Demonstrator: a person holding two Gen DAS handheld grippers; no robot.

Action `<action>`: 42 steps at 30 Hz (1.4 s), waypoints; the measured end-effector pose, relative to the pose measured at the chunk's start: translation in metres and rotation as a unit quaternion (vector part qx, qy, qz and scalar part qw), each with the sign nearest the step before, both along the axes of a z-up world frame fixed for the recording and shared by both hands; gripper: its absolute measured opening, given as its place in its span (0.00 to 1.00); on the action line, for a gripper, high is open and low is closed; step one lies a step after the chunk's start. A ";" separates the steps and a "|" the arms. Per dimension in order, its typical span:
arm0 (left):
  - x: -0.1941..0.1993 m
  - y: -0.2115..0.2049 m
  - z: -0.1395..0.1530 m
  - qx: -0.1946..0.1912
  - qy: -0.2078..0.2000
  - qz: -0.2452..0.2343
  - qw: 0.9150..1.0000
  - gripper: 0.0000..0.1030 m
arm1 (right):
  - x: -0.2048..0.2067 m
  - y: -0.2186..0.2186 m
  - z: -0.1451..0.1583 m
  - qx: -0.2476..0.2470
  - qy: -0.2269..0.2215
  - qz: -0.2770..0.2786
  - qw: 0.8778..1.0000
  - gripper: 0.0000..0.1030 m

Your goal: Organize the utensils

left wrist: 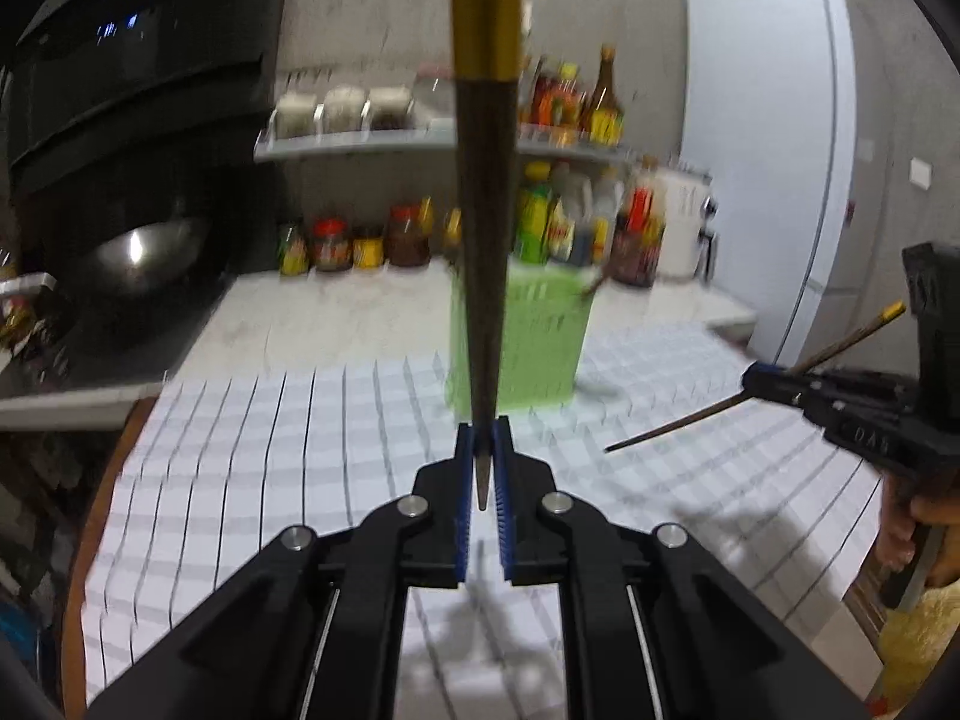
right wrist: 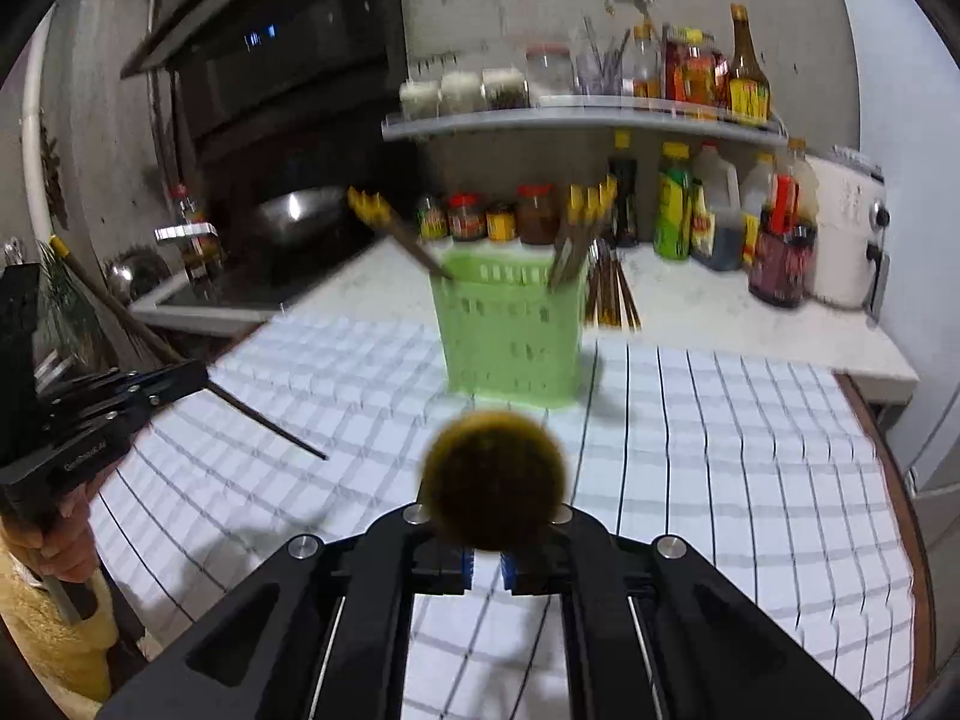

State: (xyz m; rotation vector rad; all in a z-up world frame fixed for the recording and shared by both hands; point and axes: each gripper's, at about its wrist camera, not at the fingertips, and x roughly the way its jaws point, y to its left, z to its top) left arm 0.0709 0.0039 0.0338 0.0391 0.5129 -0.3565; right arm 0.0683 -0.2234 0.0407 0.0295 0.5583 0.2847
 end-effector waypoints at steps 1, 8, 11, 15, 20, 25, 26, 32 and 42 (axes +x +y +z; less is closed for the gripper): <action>0.004 -0.004 0.014 -0.004 -0.022 -0.003 1.000 0.06 | 0.003 0.000 0.014 0.002 -0.020 0.001 1.000 0.06; 0.062 -0.045 0.088 -0.009 -0.083 -0.020 0.996 0.06 | 0.052 -0.004 0.079 -0.013 -0.092 -0.025 0.995 0.06; 0.109 -0.071 0.087 0.015 -0.053 -0.012 0.998 0.06 | 0.091 -0.011 0.078 -0.017 -0.056 -0.030 0.998 0.06; 0.164 -0.096 0.063 0.054 0.008 -0.011 0.998 0.06 | 0.134 -0.014 0.060 -0.037 -0.001 -0.030 0.999 0.07; 0.211 -0.110 0.035 0.061 0.067 -0.016 0.996 0.06 | 0.163 -0.012 0.044 -0.044 0.033 -0.027 0.998 0.07; 0.221 -0.107 0.029 0.055 0.069 -0.008 0.996 0.24 | 0.174 -0.016 0.042 -0.031 0.038 -0.033 0.998 0.41; 0.218 -0.103 0.033 0.047 0.063 -0.008 0.997 0.45 | 0.168 -0.019 0.045 -0.026 0.027 -0.034 0.999 0.51; 0.171 -0.071 0.074 0.004 0.001 0.013 1.000 0.65 | 0.116 -0.037 0.071 -0.005 -0.027 -0.058 0.998 0.56; 0.054 -0.017 0.037 0.040 0.040 0.121 0.991 0.87 | 0.003 -0.041 0.037 0.014 -0.015 -0.077 0.997 0.83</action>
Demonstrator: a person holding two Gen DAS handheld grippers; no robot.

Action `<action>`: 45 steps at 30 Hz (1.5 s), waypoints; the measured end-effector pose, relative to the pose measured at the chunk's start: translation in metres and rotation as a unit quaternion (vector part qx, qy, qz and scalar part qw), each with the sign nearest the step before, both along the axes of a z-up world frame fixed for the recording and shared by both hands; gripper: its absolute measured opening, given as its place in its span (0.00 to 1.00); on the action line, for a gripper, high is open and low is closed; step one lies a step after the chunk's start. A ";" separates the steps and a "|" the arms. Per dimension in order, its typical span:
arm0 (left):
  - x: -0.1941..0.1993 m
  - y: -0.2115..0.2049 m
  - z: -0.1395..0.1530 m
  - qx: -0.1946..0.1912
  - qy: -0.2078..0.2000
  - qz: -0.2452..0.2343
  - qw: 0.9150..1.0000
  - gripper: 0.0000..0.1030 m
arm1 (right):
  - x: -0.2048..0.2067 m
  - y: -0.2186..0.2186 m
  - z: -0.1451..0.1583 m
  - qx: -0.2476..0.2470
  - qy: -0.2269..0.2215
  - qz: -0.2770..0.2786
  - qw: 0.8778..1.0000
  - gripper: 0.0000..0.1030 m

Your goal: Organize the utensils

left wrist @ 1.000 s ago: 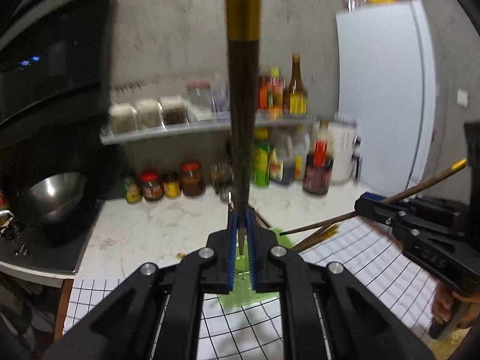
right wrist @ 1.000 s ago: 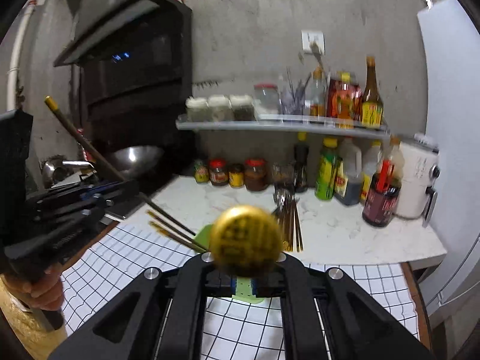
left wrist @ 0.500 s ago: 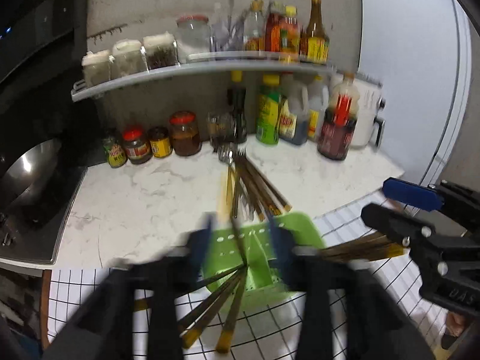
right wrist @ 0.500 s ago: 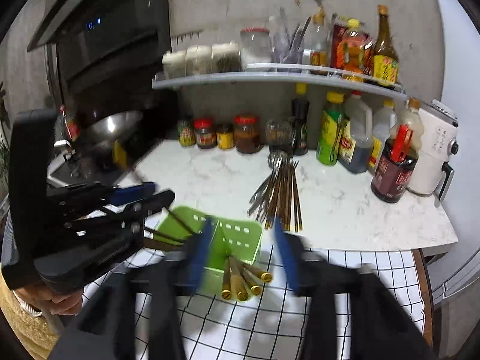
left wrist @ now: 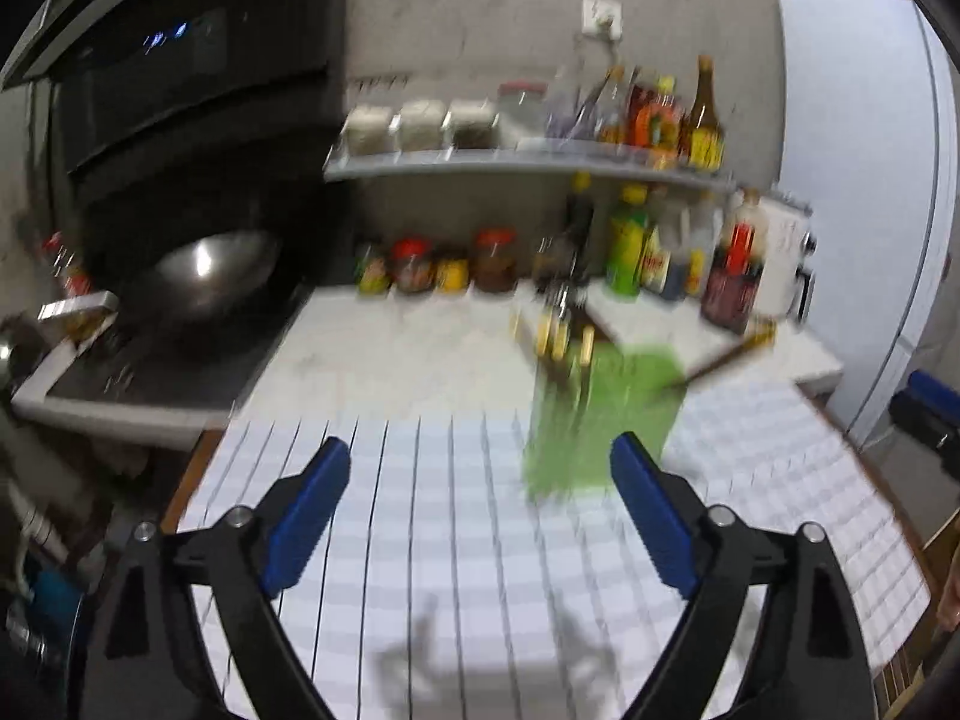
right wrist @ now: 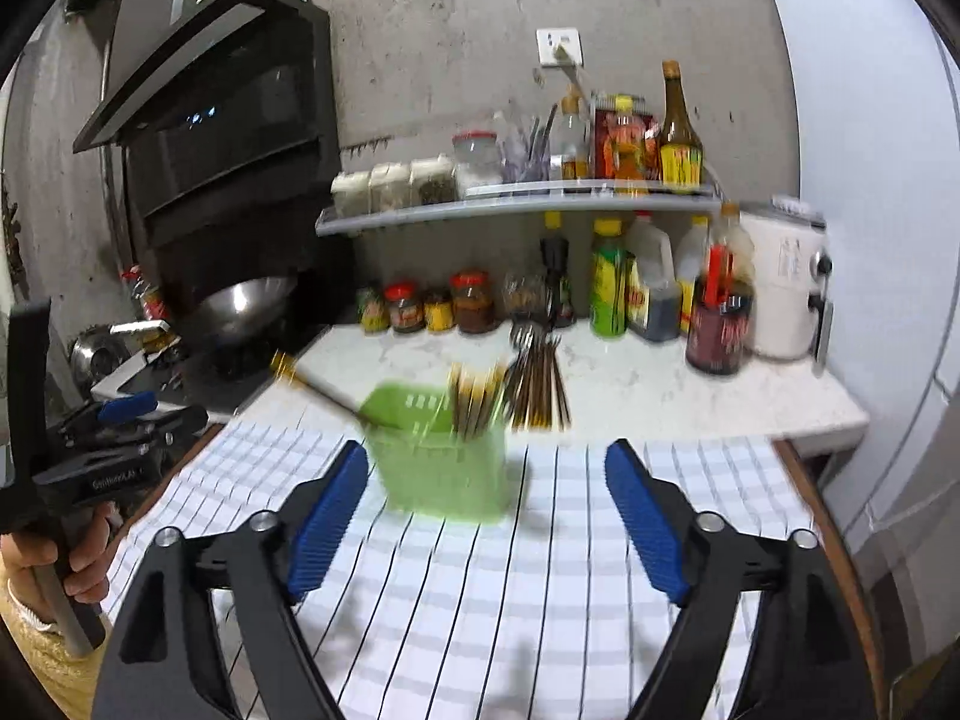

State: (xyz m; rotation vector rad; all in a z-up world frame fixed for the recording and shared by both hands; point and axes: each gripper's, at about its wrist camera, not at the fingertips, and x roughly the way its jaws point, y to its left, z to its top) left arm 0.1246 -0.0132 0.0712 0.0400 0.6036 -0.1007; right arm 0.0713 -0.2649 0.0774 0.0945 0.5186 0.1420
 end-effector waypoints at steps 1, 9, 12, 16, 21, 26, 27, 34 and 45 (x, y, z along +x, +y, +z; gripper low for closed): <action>-0.012 0.004 -0.011 0.001 0.014 0.001 1.000 0.91 | -0.007 0.001 -0.006 0.004 0.006 0.000 1.000 0.85; -0.078 0.014 -0.055 0.019 0.076 0.022 0.997 0.94 | -0.068 0.022 -0.037 -0.010 0.045 -0.002 0.999 0.93; -0.102 0.011 -0.061 0.018 0.079 0.026 0.996 0.94 | -0.090 0.030 -0.044 -0.039 0.054 -0.015 0.998 0.94; -0.128 0.004 -0.067 0.022 0.083 0.019 0.996 0.94 | -0.119 0.035 -0.052 -0.070 0.056 -0.039 0.995 0.94; -0.147 -0.007 -0.065 0.057 0.064 0.004 0.996 0.94 | -0.134 0.031 -0.057 -0.076 0.056 -0.052 0.994 0.94; -0.149 -0.006 -0.062 0.050 0.061 0.007 0.997 0.94 | -0.135 0.027 -0.057 -0.071 0.053 -0.057 0.994 0.94; -0.149 -0.005 -0.062 0.049 0.063 0.009 0.997 0.94 | -0.135 0.027 -0.058 -0.070 0.054 -0.057 0.994 0.94; -0.143 -0.001 -0.064 0.045 0.071 0.014 0.996 0.94 | -0.130 0.024 -0.059 -0.066 0.060 -0.057 0.994 0.94; -0.138 0.002 -0.065 0.045 0.074 0.014 0.996 0.94 | -0.126 0.022 -0.061 -0.061 0.065 -0.059 0.994 0.94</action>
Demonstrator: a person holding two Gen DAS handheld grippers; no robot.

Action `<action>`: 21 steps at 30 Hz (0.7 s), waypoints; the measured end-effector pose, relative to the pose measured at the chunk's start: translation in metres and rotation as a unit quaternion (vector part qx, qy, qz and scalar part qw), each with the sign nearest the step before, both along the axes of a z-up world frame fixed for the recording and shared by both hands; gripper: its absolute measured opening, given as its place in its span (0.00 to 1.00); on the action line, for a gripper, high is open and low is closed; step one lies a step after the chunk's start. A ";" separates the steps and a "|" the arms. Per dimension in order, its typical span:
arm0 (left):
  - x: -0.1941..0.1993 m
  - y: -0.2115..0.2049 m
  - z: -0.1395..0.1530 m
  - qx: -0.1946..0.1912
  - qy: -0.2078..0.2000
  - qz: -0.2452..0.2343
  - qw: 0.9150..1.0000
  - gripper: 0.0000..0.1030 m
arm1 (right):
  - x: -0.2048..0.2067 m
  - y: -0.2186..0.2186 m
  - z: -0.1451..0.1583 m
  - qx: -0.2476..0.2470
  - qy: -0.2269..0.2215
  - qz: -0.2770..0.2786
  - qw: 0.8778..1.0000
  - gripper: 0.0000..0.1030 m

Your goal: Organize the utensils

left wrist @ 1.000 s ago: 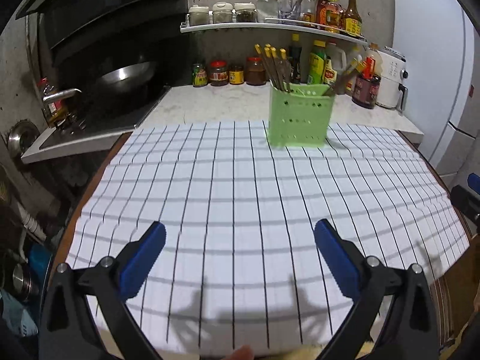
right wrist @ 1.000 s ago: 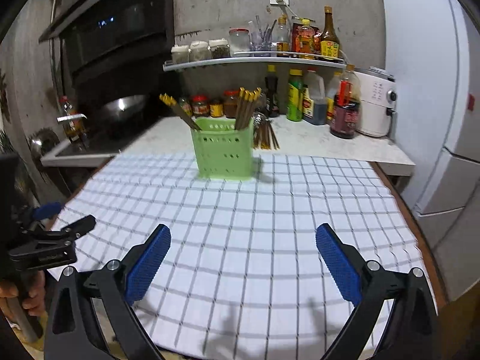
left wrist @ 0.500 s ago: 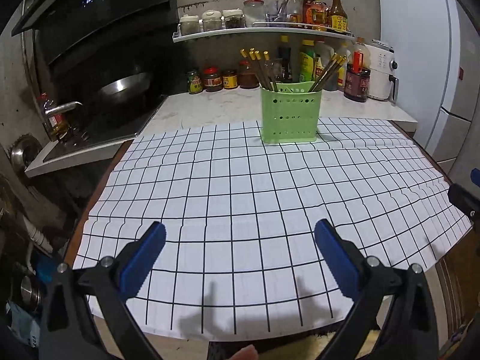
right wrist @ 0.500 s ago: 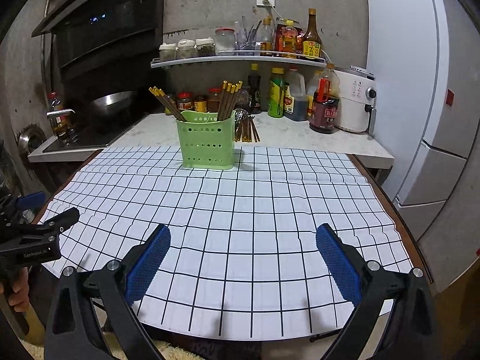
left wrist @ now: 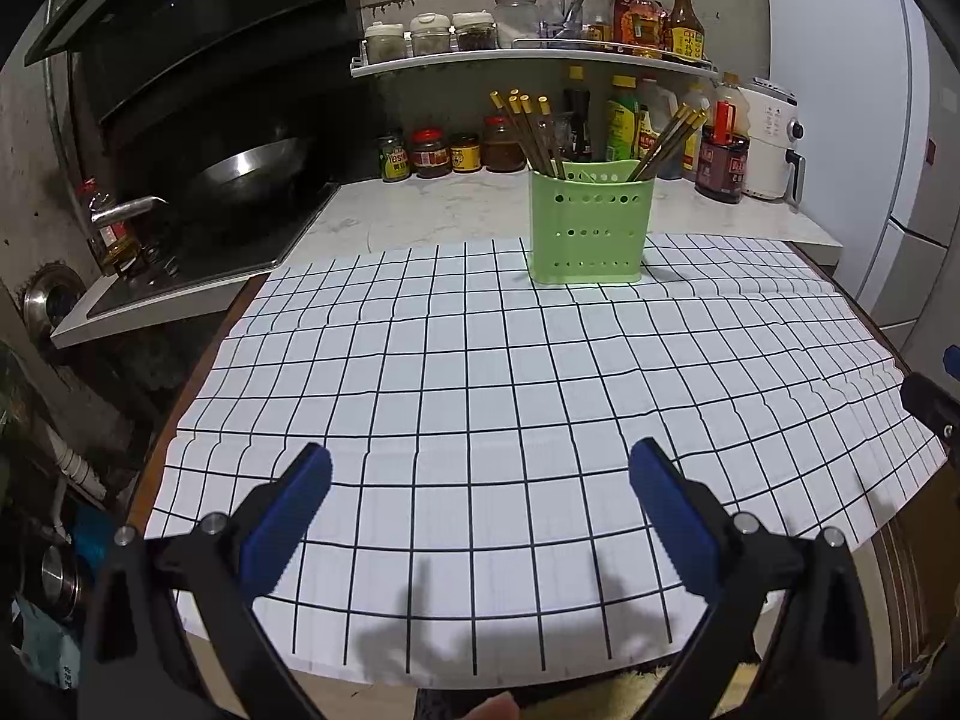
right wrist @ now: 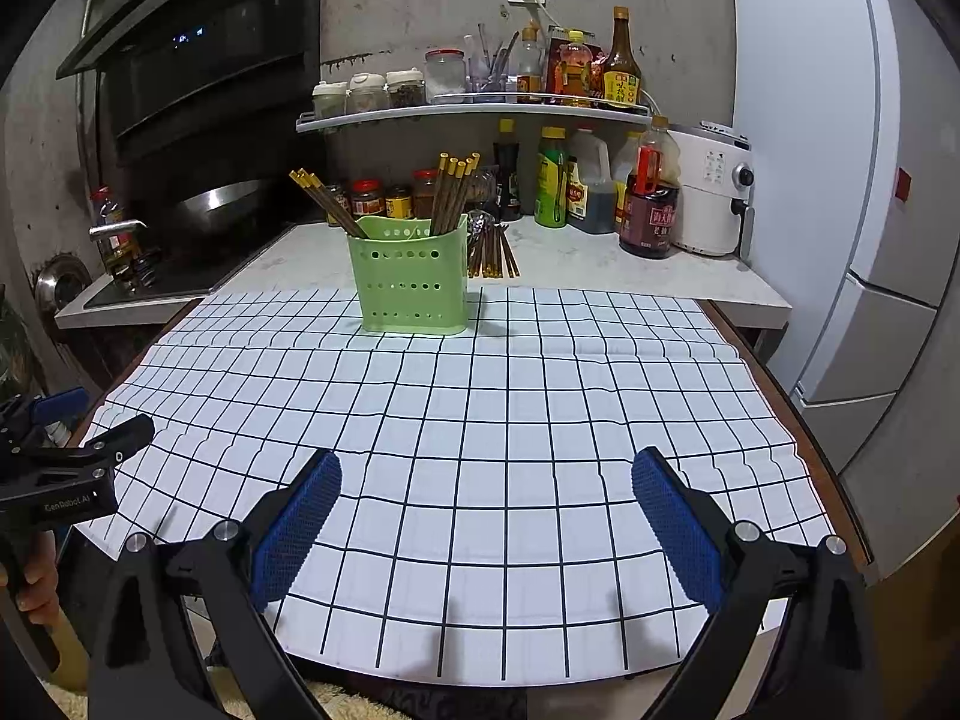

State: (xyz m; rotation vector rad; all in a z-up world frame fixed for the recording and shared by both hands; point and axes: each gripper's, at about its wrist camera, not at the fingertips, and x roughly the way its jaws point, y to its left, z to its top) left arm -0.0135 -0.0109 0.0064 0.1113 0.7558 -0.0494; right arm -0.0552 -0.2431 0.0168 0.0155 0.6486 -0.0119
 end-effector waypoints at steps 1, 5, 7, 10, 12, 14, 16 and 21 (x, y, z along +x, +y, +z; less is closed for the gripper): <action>0.000 -0.001 0.000 0.000 0.000 0.000 1.000 0.94 | 0.000 0.000 0.000 0.001 0.001 -0.001 1.000 0.94; 0.000 -0.001 0.000 0.000 -0.001 0.001 1.000 0.94 | 0.000 -0.002 -0.001 0.003 0.001 -0.002 1.000 0.94; 0.000 -0.002 0.001 0.000 -0.002 0.001 1.000 0.94 | 0.000 -0.003 0.000 0.003 0.001 -0.003 1.000 0.94; 0.001 -0.002 0.001 0.000 -0.002 0.001 1.000 0.94 | 0.000 -0.005 0.001 0.005 0.000 -0.004 1.000 0.94; 0.001 -0.002 0.001 0.000 -0.002 0.001 1.000 0.94 | 0.000 -0.005 0.001 0.005 -0.001 -0.005 1.000 0.94; 0.001 -0.002 0.002 0.000 -0.002 0.001 1.000 0.94 | 0.001 -0.005 0.001 0.005 0.000 -0.005 1.000 0.94; 0.001 -0.003 0.002 0.001 -0.003 0.002 1.000 0.94 | 0.001 -0.005 0.001 0.005 0.000 -0.005 1.000 0.94; 0.001 -0.002 0.002 0.000 -0.004 0.002 1.000 0.94 | 0.001 -0.006 0.000 0.006 -0.001 -0.005 1.000 0.94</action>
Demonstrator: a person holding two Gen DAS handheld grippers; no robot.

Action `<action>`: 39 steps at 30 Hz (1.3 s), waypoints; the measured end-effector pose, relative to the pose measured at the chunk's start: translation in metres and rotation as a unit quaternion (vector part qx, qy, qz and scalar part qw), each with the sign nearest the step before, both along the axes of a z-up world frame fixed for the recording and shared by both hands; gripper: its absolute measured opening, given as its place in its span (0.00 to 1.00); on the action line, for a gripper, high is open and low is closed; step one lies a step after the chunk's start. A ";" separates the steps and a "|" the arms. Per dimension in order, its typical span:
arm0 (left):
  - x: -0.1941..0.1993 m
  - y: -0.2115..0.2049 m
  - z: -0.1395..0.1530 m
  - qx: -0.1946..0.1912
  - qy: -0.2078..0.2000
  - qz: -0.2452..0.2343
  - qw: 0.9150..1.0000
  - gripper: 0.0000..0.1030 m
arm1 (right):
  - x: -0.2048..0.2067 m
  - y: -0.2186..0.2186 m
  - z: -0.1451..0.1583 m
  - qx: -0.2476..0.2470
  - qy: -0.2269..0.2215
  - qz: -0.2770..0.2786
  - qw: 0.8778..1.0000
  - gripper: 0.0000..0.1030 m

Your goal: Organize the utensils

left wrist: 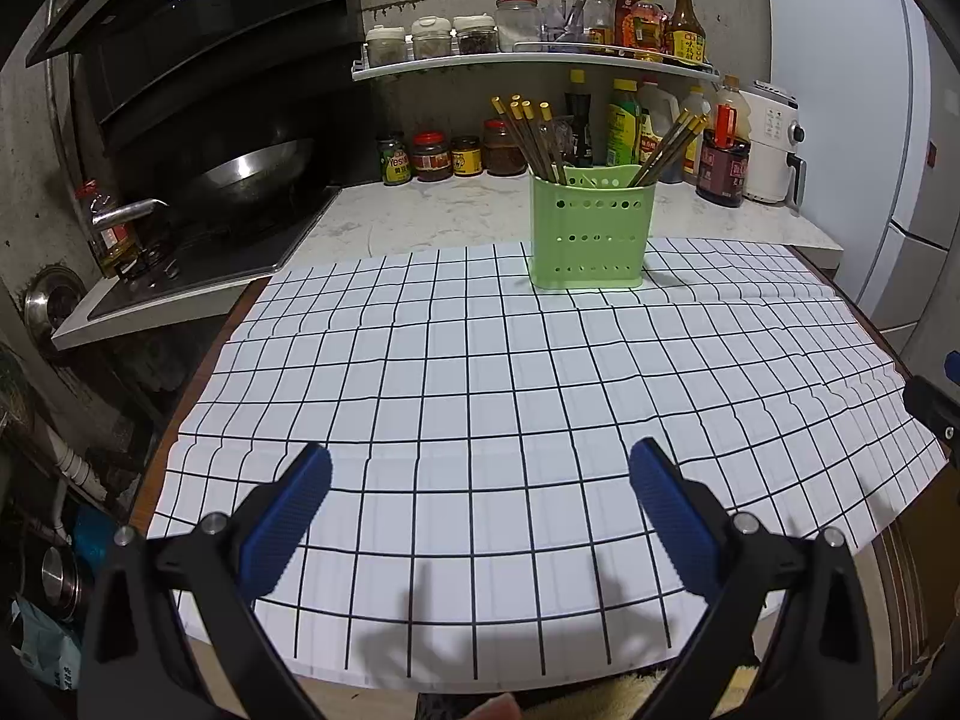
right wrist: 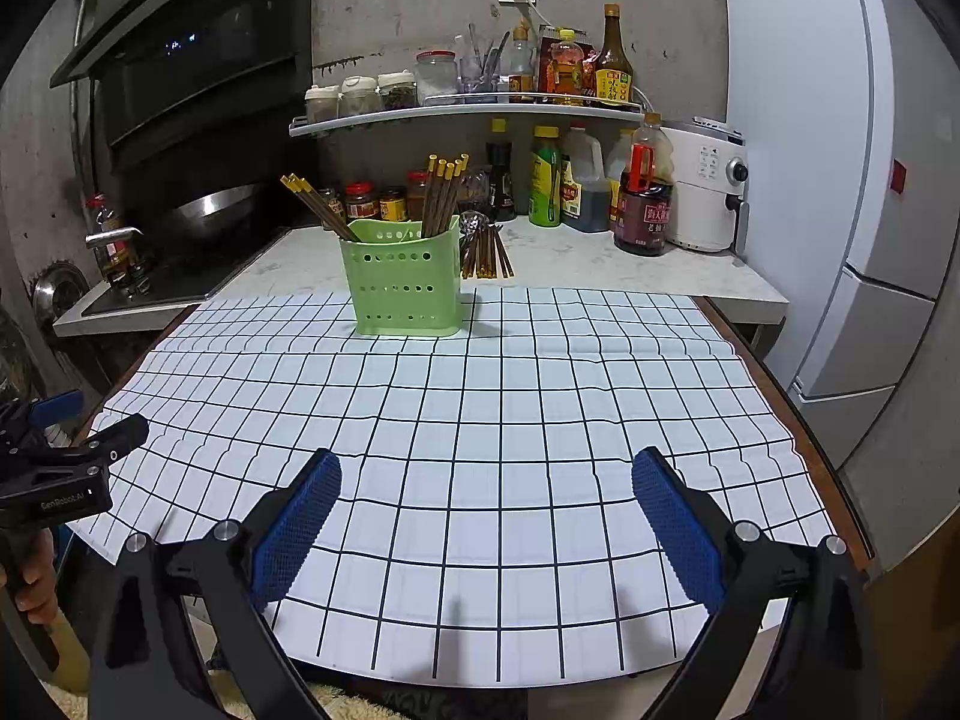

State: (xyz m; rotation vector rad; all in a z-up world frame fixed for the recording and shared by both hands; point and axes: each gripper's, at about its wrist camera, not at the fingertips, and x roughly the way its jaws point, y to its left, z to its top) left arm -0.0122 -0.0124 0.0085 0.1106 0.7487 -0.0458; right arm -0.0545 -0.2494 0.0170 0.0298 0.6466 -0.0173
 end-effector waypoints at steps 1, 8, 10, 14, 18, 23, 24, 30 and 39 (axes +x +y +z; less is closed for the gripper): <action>0.000 0.000 0.000 0.000 0.000 0.000 1.000 0.94 | 0.000 0.000 0.000 0.000 0.000 0.000 1.000 0.94; 0.001 0.002 -0.001 0.000 0.001 -0.001 1.000 0.94 | 0.000 0.000 -0.001 -0.001 0.003 0.001 1.000 0.94; 0.001 0.003 -0.001 0.000 0.002 0.000 1.000 0.94 | 0.000 0.000 -0.001 0.000 0.003 0.001 1.000 0.94; 0.001 0.004 -0.002 0.000 0.003 0.001 1.000 0.94 | 0.001 0.000 -0.001 -0.001 0.004 0.001 1.000 0.94; 0.001 0.004 -0.003 0.000 0.003 0.000 1.000 0.94 | 0.001 0.001 -0.001 -0.001 0.005 0.001 1.000 0.94; 0.002 0.005 -0.005 0.001 0.006 -0.001 1.000 0.94 | 0.001 0.001 -0.002 -0.002 0.005 0.000 1.000 0.94; 0.002 0.004 -0.005 0.001 0.006 -0.001 1.000 0.94 | 0.001 0.000 -0.002 -0.002 0.006 0.000 1.000 0.94; 0.001 0.002 -0.005 0.001 0.008 -0.002 1.000 0.94 | 0.001 0.000 -0.004 -0.001 0.007 -0.001 1.000 0.94; 0.001 -0.001 -0.007 -0.003 0.009 -0.010 1.000 0.94 | 0.001 -0.002 -0.007 -0.002 0.012 -0.001 1.000 0.94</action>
